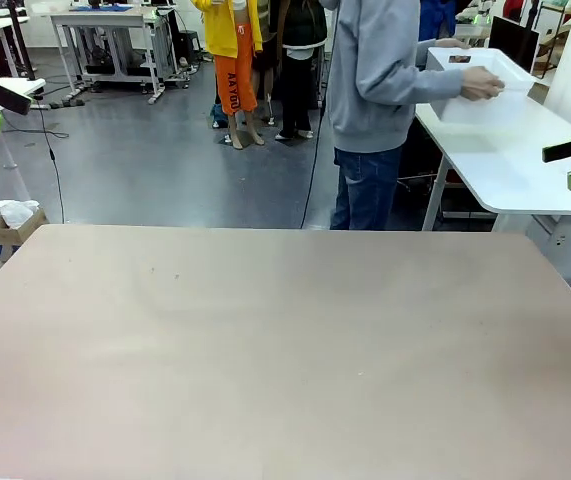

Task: Stack the cups and store them in the basket.
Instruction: Place the stack of Reusable plastic cups into the Pantry Basket.

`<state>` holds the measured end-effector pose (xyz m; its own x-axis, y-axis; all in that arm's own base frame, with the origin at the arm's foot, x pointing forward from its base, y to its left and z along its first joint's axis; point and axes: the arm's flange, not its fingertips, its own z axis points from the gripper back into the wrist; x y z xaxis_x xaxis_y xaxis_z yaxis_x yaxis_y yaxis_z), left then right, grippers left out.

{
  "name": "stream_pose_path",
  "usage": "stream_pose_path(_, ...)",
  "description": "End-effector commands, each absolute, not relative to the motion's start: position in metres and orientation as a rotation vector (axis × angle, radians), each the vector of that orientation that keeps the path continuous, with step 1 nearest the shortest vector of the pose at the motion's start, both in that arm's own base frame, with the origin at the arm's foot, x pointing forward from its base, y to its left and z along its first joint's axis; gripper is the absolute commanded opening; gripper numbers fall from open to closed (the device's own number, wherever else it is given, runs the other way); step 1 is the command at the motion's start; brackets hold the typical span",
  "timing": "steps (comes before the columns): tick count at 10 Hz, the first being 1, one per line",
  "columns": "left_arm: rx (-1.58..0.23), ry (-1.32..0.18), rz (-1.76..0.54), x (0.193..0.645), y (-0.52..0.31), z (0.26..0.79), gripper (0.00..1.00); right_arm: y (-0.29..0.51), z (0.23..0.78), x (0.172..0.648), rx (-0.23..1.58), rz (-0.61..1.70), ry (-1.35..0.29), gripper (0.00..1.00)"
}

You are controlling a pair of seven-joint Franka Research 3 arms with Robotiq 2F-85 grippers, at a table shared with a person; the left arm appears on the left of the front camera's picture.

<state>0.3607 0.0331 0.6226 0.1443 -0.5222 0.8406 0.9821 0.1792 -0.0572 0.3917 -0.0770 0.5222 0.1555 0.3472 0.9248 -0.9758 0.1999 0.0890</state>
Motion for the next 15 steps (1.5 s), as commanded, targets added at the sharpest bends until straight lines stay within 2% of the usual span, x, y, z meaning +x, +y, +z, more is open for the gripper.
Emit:
stream_pose_path(1, -0.730, -0.791, -1.248, 0.3591, 0.0326, 0.6244, 1.00, -0.0761, 0.5264, 0.3908, 0.878, 1.124, -0.940, 1.00)
stream_pose_path(15, -0.730, -0.791, -1.248, 0.3591, 0.0326, 0.6244, 1.00, -0.0761, 0.5264, 0.3908, 0.878, 1.124, -0.940, 1.00)
